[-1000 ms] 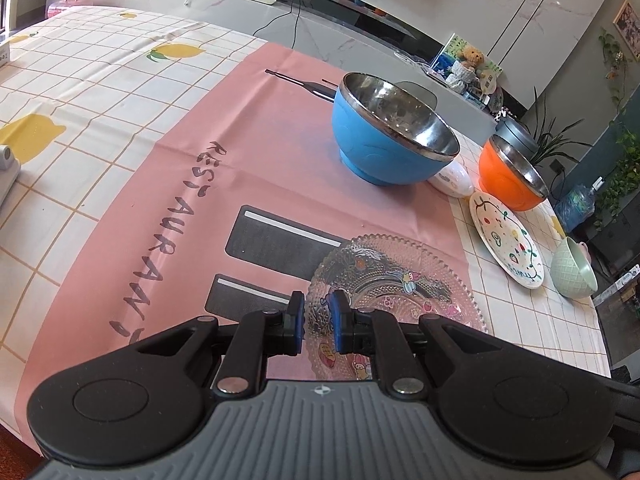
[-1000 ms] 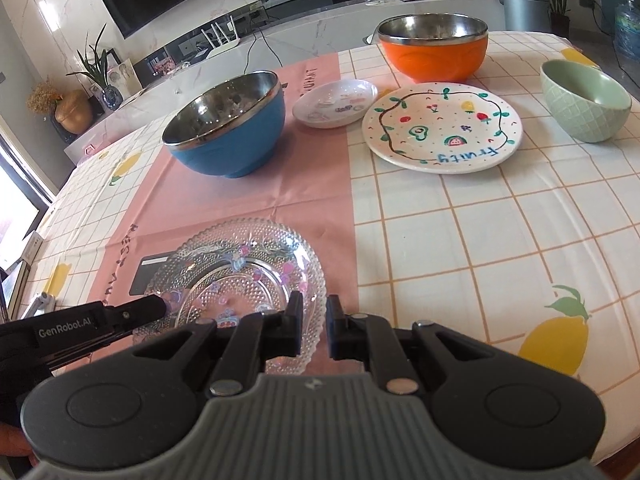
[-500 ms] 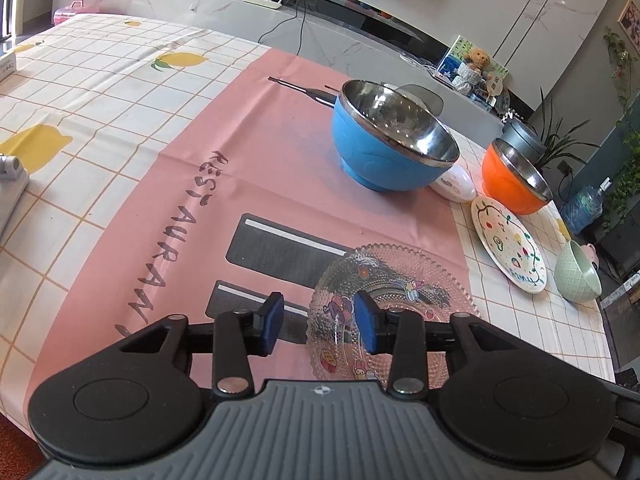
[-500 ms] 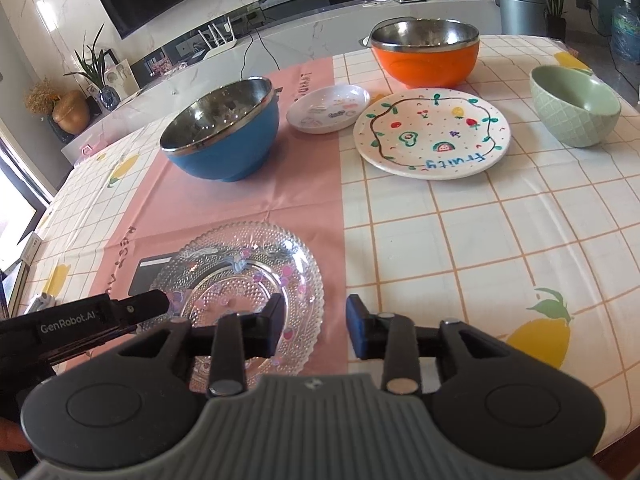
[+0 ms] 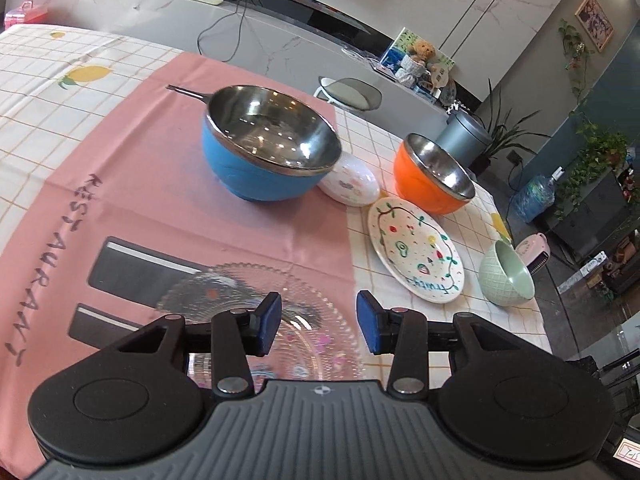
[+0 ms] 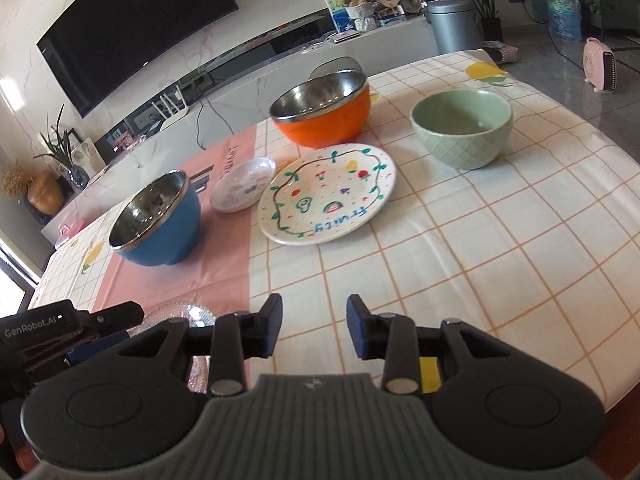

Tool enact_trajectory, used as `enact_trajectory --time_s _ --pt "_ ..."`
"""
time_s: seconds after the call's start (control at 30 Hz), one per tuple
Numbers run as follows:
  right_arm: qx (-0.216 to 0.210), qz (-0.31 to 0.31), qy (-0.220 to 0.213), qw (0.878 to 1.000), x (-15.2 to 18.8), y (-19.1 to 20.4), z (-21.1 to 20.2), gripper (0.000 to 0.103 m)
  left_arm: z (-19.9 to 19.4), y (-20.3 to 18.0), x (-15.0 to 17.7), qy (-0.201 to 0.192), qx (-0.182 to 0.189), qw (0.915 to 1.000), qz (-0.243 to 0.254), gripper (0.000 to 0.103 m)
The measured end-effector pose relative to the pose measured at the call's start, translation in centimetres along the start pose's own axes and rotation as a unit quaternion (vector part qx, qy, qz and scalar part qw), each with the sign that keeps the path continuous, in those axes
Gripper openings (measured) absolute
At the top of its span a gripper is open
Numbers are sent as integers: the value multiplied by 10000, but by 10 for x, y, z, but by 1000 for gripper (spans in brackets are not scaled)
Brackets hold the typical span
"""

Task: Organize plates and bowls
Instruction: 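Lower the glass plate and open the left gripper, then move the left gripper to the white Fruity plate rim and close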

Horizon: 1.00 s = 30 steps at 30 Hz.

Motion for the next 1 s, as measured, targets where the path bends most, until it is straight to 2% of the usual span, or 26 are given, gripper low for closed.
enact_trajectory --time_s 0.17,0.3,0.5,0.63,0.9,1.0 --pt "181 249 -137 9994 -13 -29 2 36 23 -25 3 196 215 9996 -11 48" --pt "242 463 -183 9985 -22 -47 9 36 43 -36 3 385 245 9989 -126 48" --pt "235 731 -234 9968 -37 -61 26 36 75 -48 1 599 232 9973 -368 48" --pt "125 938 -181 9954 -45 -65 42 36 95 -53 -6 631 96 9972 -394 48" --pt "16 1209 -38 9927 -54 -65 77 36 122 -46 -10 759 -138 9952 -609 36" --pt "7 1316 47 9913 -53 -67 85 29 125 -46 -10 715 -156 9956 -591 30"
Point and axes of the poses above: each gripper's, at about its wrist camera, not at the fingertips, and z roughly the way its jaws point, y to its left, x to its underside, the point moved 5 cm from there along z, roughly the way its jaws point, and after that the axes turned 8 degrees about -y, right-handed, at the moved point
